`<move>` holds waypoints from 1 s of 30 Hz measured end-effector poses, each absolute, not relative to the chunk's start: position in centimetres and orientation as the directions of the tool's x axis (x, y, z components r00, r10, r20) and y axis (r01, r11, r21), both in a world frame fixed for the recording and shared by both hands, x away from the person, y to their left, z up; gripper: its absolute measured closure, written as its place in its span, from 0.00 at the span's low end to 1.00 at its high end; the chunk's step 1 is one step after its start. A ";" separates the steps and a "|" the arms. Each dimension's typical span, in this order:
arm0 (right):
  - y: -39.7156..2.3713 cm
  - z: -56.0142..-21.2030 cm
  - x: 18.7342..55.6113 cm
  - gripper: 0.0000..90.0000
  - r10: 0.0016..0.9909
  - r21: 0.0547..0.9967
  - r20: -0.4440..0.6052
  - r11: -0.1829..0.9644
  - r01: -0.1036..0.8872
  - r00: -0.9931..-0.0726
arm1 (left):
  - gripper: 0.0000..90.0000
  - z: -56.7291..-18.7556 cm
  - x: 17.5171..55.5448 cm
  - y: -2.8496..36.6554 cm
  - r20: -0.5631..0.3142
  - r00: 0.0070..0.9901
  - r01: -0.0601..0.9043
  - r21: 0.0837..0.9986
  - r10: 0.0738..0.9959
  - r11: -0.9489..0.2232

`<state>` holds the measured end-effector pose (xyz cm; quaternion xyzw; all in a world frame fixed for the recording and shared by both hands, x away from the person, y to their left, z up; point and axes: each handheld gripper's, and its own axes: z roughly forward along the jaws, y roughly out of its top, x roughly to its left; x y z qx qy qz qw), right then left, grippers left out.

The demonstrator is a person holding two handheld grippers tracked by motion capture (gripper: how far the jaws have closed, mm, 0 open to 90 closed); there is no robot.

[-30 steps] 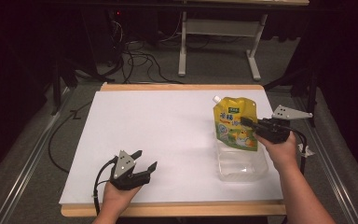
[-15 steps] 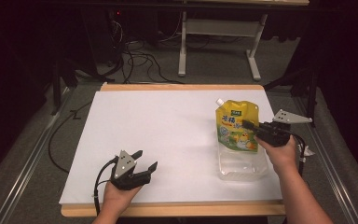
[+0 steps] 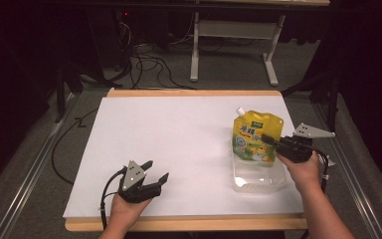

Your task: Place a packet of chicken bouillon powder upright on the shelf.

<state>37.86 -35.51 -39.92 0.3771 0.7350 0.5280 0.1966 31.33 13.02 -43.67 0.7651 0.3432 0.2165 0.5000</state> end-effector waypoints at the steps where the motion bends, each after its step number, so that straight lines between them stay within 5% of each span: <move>1: -35.5 -40.0 37.8 0.98 0.765 0.925 0.109 0.157 0.347 -0.635 | 0.36 -43.7 31.3 13.0 -0.012 0.672 0.309 0.913 0.740 -0.266; 6: -35.3 -40.0 37.6 0.87 0.781 0.920 0.098 0.166 0.356 -0.617 | 0.36 -43.6 31.3 13.0 -0.014 0.674 0.307 0.915 0.739 -0.263; 17: -35.3 -39.1 35.9 0.29 0.855 0.918 0.070 0.147 0.369 -0.514 | 0.36 -43.5 31.2 12.9 -0.017 0.683 0.302 0.917 0.730 -0.262; 22: -35.7 -38.5 34.5 0.18 0.875 0.923 0.061 0.134 0.362 -0.481 | 0.36 -43.5 31.1 12.7 -0.016 0.689 0.299 0.917 0.725 -0.264; 30: -34.8 -37.3 31.8 0.16 0.867 0.926 0.037 0.157 0.343 -0.497 | 0.36 -43.5 30.9 12.4 -0.027 0.699 0.303 0.916 0.715 -0.262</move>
